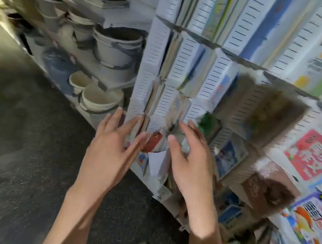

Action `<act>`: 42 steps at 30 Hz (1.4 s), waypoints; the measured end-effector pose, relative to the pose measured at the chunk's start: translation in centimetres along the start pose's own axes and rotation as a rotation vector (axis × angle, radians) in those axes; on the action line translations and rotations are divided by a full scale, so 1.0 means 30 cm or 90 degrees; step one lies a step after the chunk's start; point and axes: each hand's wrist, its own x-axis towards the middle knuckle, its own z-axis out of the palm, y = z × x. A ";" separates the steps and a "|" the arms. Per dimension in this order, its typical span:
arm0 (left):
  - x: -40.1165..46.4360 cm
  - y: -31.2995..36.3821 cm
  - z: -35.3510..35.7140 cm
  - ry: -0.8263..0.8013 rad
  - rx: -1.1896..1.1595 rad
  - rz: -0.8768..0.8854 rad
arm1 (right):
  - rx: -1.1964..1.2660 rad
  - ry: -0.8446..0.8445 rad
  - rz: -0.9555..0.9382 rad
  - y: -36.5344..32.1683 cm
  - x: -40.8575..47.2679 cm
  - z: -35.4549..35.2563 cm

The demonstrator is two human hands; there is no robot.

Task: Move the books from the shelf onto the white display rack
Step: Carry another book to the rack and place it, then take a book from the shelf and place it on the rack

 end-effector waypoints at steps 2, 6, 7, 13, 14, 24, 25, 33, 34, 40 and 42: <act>0.062 -0.058 -0.026 0.011 0.000 -0.031 | 0.002 -0.006 -0.030 -0.017 0.080 0.072; 0.214 -0.192 -0.086 0.050 0.023 -0.070 | 0.024 -0.039 -0.062 -0.071 0.276 0.241; 0.260 -0.224 -0.107 0.063 0.032 -0.079 | 0.035 -0.047 -0.072 -0.087 0.333 0.288; 0.598 -0.355 -0.228 0.102 0.079 -0.121 | 0.113 -0.074 -0.129 -0.199 0.698 0.532; 0.658 -0.372 -0.243 0.103 0.082 -0.124 | 0.129 -0.079 -0.135 -0.215 0.756 0.564; 1.049 -0.583 -0.304 0.121 0.044 -0.178 | 0.156 -0.124 -0.162 -0.303 1.166 0.847; 1.085 -0.608 -0.311 0.123 0.044 -0.177 | 0.152 -0.124 -0.162 -0.309 1.200 0.877; 1.396 -0.854 -0.403 0.119 0.006 -0.149 | 0.129 -0.112 -0.132 -0.426 1.452 1.107; 1.443 -0.891 -0.425 0.118 0.000 -0.139 | 0.120 -0.100 -0.137 -0.447 1.487 1.147; 1.771 -1.187 -0.584 0.083 -0.010 -0.061 | 0.107 -0.025 -0.109 -0.622 1.696 1.409; 1.870 -1.252 -0.650 0.070 -0.028 -0.064 | 0.102 -0.016 -0.089 -0.693 1.770 1.484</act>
